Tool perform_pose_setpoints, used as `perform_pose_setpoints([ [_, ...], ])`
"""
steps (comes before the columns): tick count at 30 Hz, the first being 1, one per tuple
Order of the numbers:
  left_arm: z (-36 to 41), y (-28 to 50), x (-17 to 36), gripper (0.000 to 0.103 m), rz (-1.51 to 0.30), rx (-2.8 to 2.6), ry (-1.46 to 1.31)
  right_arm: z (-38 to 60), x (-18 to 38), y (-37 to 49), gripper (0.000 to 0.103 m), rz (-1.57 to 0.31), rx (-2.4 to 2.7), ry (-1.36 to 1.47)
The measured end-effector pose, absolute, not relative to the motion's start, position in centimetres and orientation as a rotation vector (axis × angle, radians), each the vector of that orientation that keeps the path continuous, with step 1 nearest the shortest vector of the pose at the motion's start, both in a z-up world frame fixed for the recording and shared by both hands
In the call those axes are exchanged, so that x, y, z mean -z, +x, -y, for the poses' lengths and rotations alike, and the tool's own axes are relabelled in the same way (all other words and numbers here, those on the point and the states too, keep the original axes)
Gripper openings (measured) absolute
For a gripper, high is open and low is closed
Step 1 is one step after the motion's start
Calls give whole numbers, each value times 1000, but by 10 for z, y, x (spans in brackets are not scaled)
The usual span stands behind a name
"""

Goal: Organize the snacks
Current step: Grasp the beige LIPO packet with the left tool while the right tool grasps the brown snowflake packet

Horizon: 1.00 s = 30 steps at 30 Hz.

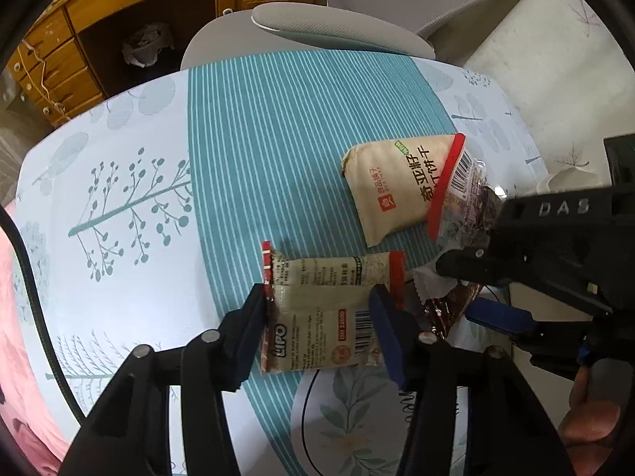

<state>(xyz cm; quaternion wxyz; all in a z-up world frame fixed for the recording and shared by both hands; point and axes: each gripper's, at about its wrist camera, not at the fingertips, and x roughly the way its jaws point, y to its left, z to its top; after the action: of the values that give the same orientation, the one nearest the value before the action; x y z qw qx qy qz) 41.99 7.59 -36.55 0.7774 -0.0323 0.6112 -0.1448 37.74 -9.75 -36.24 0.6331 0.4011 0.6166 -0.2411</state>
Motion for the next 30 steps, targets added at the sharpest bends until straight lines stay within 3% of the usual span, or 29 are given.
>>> perform_pose_setpoints([
  [3,-86,418,367,30,-1329,330,-143,94,362,376,36,-1412,535,898],
  [6,-98,417,369,26,-1344,330,-216,95,362,373,35,-1399,499,892],
  [11,-107,413,369,26,-1363,310,-254,94,362,362,34,-1404,452,883],
  [13,-109,413,367,35,-1366,300,-257,96,360,354,33,-1407,443,872],
  [15,-111,414,364,55,-1366,296,-275,97,359,347,33,-1409,432,865],
  [20,-102,416,359,84,-1366,298,-279,98,350,330,33,-1414,395,826],
  [30,-70,423,371,86,-1426,241,-155,96,330,309,33,-1418,294,758],
])
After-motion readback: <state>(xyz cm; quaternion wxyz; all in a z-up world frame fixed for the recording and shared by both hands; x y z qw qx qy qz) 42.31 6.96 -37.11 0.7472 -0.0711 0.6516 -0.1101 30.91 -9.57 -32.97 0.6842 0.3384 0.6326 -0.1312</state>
